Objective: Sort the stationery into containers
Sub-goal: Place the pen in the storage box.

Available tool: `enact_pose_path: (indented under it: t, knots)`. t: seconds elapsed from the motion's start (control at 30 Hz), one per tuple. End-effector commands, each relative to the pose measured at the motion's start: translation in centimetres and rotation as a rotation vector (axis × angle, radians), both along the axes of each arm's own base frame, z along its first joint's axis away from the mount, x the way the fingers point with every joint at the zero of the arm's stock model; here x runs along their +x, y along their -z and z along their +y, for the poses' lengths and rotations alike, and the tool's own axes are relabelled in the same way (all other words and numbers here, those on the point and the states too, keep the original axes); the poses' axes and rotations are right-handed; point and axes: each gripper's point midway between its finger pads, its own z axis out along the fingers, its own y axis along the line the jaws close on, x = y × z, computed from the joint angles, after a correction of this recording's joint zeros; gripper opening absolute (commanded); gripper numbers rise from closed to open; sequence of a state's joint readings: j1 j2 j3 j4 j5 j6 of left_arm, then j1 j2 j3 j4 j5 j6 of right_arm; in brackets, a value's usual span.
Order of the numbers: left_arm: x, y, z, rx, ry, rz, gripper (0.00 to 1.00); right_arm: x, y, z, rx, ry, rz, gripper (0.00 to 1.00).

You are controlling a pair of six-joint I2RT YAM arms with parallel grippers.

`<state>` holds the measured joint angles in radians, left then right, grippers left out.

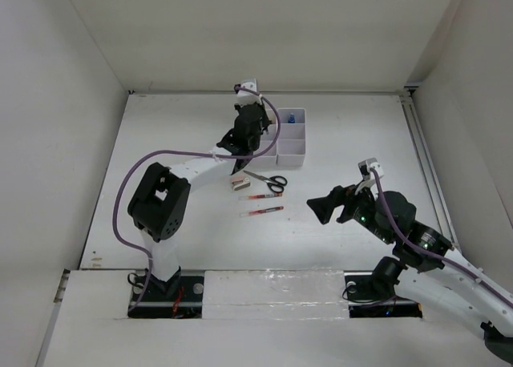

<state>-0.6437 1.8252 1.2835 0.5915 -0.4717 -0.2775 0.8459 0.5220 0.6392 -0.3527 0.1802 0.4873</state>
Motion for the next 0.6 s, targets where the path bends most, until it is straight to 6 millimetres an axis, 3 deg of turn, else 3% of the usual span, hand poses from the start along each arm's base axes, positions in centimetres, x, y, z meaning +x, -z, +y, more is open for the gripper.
enact_pose_path:
  t: [0.0,0.07,0.17,0.37,0.57]
  knots:
    - [1.0,-1.8,-0.3,-0.052,-0.01,-0.066,0.0,-0.3,-0.5,0.3,0.022,-0.02,-0.008,1.0]
    - [1.1,-1.3,-0.4,-0.047,-0.01,-0.058,0.0,-0.3,-0.5,0.3,0.022,-0.02,-0.008,1.0]
    - [1.1,-0.5,-0.4,-0.05,-0.01,-0.05,0.08,-0.3,-0.5,0.3,0.022,-0.02,-0.008,1.0]
    - [0.6,-0.1,-0.7,-0.071,0.016,-0.039,0.42,-0.5,-0.3,0.3,0.009,-0.031,-0.006,1.0]
    - [-0.6,-2.9,-0.2,-0.107,0.037,-0.086,0.58,-0.2,-0.1,1.6,-0.006,-0.08,-0.023,1.0]
